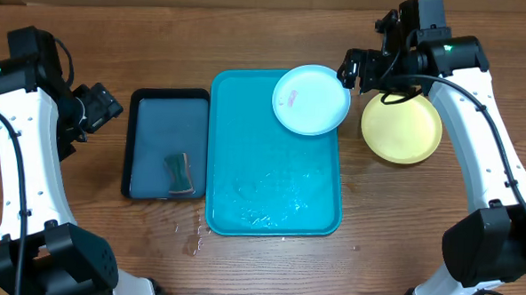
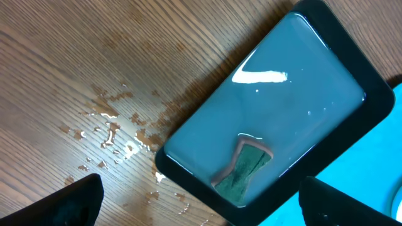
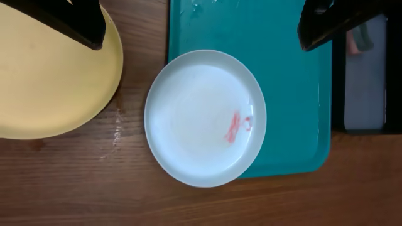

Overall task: Clean dirty plates on tray and stack at the side
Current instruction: 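Move the right gripper to the rim of the white plate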

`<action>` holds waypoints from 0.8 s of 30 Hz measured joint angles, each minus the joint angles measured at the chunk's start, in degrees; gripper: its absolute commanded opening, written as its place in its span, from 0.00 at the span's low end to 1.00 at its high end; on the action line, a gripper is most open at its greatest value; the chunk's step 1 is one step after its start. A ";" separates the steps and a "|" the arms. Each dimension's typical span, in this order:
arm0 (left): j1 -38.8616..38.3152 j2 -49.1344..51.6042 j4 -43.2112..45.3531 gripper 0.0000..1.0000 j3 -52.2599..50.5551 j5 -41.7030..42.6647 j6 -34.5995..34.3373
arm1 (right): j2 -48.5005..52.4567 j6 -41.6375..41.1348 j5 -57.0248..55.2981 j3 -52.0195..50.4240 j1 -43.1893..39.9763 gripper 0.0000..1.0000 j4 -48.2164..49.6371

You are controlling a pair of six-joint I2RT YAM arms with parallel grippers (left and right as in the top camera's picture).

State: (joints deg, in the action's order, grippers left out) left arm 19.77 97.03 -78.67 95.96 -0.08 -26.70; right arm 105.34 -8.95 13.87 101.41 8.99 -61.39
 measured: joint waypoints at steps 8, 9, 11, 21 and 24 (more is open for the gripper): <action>0.00 0.00 0.00 1.00 0.00 0.00 0.00 | 1.01 0.46 -3.30 -6.54 0.00 0.43 8.22; 0.00 -0.02 0.00 1.00 0.00 0.00 0.00 | 1.29 0.37 -3.85 -7.91 0.00 0.39 9.99; 0.00 0.00 0.00 1.00 0.00 -0.02 0.00 | 1.86 0.15 -4.68 -10.19 0.00 0.39 12.81; 0.00 -0.02 -0.02 1.00 0.00 0.00 0.00 | 2.29 -0.04 -6.16 -20.70 0.00 0.39 27.87; 0.00 -0.02 0.00 1.00 0.00 0.00 0.00 | 2.32 0.00 -6.38 -23.69 0.00 0.40 31.76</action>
State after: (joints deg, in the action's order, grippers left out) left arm 19.77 97.01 -78.67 95.96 -0.08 -26.70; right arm 107.66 -8.95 7.49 77.71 8.99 -29.63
